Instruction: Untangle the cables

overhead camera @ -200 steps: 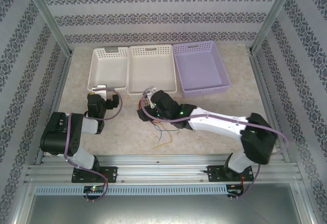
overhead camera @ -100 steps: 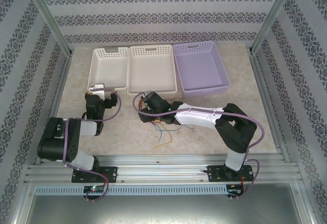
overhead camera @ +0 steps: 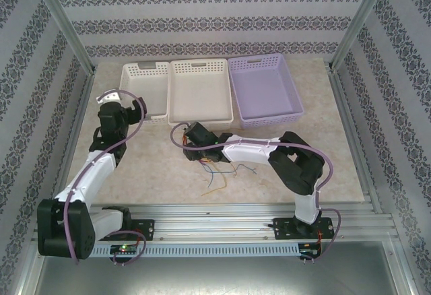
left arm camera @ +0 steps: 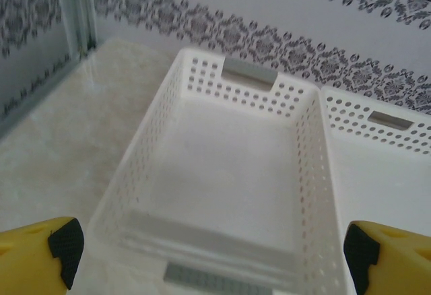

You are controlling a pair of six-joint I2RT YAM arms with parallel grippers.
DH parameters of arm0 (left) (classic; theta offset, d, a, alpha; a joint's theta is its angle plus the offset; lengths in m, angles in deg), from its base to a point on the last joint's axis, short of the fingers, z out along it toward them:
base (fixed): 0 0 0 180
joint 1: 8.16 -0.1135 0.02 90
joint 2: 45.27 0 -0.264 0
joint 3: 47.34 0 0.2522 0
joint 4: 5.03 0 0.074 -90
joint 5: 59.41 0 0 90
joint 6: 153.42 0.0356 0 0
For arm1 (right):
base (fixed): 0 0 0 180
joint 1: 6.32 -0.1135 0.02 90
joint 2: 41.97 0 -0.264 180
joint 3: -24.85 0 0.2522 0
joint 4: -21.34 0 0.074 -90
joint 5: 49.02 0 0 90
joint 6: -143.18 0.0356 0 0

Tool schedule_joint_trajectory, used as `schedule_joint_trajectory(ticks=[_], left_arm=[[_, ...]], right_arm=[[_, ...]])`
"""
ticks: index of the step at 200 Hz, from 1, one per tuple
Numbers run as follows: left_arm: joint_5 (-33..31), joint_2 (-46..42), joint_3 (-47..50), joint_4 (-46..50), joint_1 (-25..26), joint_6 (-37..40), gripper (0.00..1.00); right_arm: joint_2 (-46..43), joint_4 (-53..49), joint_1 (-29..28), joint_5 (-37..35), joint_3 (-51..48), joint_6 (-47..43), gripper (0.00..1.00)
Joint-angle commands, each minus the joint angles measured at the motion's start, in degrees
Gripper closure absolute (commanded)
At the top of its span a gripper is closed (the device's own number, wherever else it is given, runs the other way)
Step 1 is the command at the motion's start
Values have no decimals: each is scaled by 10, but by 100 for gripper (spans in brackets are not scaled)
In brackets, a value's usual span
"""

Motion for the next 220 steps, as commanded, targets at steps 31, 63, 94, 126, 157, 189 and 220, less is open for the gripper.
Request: schedule_joint_trajectory(ticks=[31, 63, 94, 126, 157, 189, 220], left_arm=[[187, -39, -20, 187, -5, -167, 0], [232, -176, 77, 163, -5, -229, 0], [262, -295, 158, 170, -2, -283, 0], [302, -319, 192, 183, 5, -295, 0], [316, -312, 216, 154, 24, -308, 0], [304, -275, 236, 90, 78, -315, 0], [256, -229, 239, 35, 159, -306, 0]], right_arm=[[6, 10, 8, 14, 5, -1, 72], [8, 22, 14, 37, -3, -1, 71], [9, 35, 14, 53, -2, -5, 77], [3, 36, 14, 67, 0, -10, 92], [-25, 41, 14, 77, -7, -12, 100], [-55, 47, 15, 100, -11, -19, 100], [-83, 47, 15, 122, -16, -25, 100]])
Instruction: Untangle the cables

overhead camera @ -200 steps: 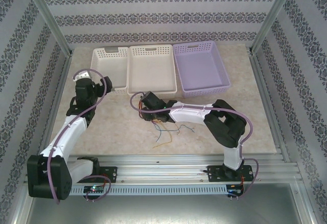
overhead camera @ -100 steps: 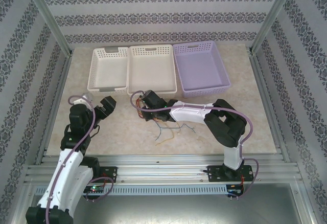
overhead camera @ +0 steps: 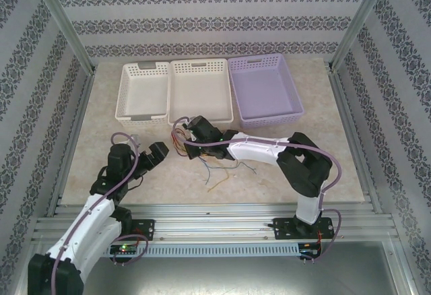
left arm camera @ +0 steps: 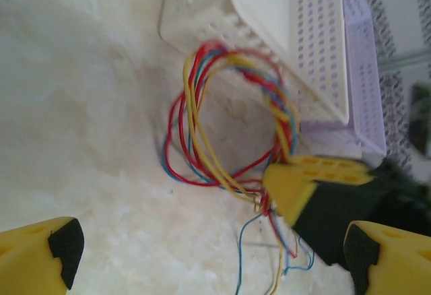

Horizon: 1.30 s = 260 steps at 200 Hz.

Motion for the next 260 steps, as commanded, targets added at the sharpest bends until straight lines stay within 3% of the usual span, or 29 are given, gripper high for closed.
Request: schedule_joint_trajectory(ticks=[1, 35, 103, 154, 178, 260], left_arm=[[-34, 23, 3, -75, 50, -3, 0], [-70, 54, -3, -110, 86, -5, 0], [-123, 59, -24, -109, 89, 32, 0], [-119, 114, -49, -143, 89, 71, 3], [-109, 141, -51, -165, 89, 80, 11], [-99, 144, -51, -177, 89, 97, 57]], right_arm=[[-40, 16, 6, 29, -9, -14, 100], [-74, 25, 7, 55, -25, -12, 100], [-127, 24, 11, 124, -44, -24, 100], [-142, 7, 12, 168, -40, -37, 100], [-148, 4, 12, 174, -43, -38, 100], [-168, -23, 22, 157, -47, -55, 100]])
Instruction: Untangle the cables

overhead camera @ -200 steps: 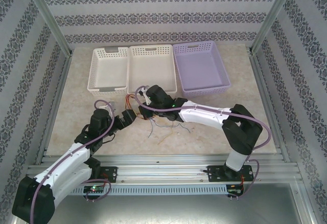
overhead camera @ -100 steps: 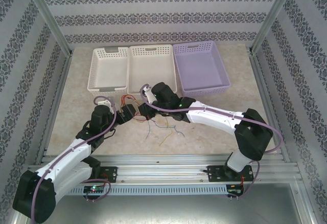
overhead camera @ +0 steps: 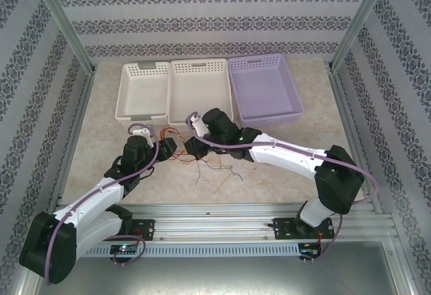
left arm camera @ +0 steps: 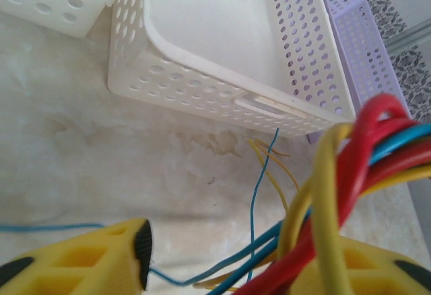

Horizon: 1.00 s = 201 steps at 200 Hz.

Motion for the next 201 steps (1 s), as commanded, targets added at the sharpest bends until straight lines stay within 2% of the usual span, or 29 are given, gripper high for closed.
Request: schedule_joint_trajectory(ticks=[1, 17, 42, 79, 154, 201], left_arm=[[8, -7, -16, -21, 6, 18, 58], [12, -5, -20, -21, 6, 21, 70], [20, 1, -30, -14, 6, 31, 77], [40, 5, -61, 26, 6, 60, 100], [54, 30, -156, 184, 8, 104, 100], [127, 94, -241, 268, 30, 130, 100]], right_arm=[[-21, -6, 8, 0, -4, -15, 100], [-26, -9, 10, -3, -6, -18, 100], [-37, -16, 18, -2, -9, -20, 100], [-58, -44, 33, -1, -9, -33, 100], [-111, -137, 94, -6, -17, -75, 100], [-115, -229, 112, -26, 23, -126, 100]])
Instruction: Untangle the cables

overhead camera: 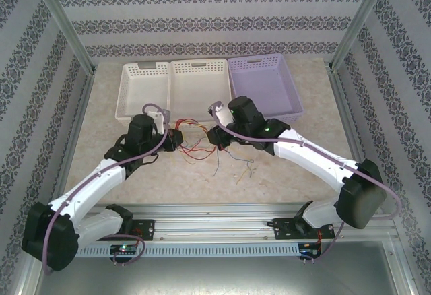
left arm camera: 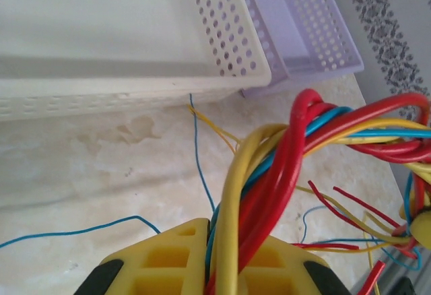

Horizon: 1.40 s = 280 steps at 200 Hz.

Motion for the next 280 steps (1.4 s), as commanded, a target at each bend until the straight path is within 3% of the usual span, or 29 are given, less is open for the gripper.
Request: schedule_joint_trajectory(ticks=[1, 39, 81, 145, 189, 245, 280], left_arm=[[17, 23, -43, 85, 7, 22, 100], [86, 50, -90, 128, 24, 41, 100], [104, 49, -128, 174, 30, 83, 100], [212, 97, -176, 160, 49, 131, 100], [236, 132, -225, 194, 87, 188, 100], [238, 146, -262, 187, 91, 205, 100], [207, 147, -268, 157, 91, 202, 100]], right_arm=[[-15, -92, 16, -38, 24, -35, 100], [-30, -91, 19, -86, 22, -27, 100], [-34, -106, 19, -180, 40, -27, 100], [-37, -99, 21, -289, 76, -35, 100], [-51, -63, 21, -267, 92, -38, 100], [-45, -59, 21, -232, 108, -59, 100], [-57, -55, 22, -217, 95, -57, 91]])
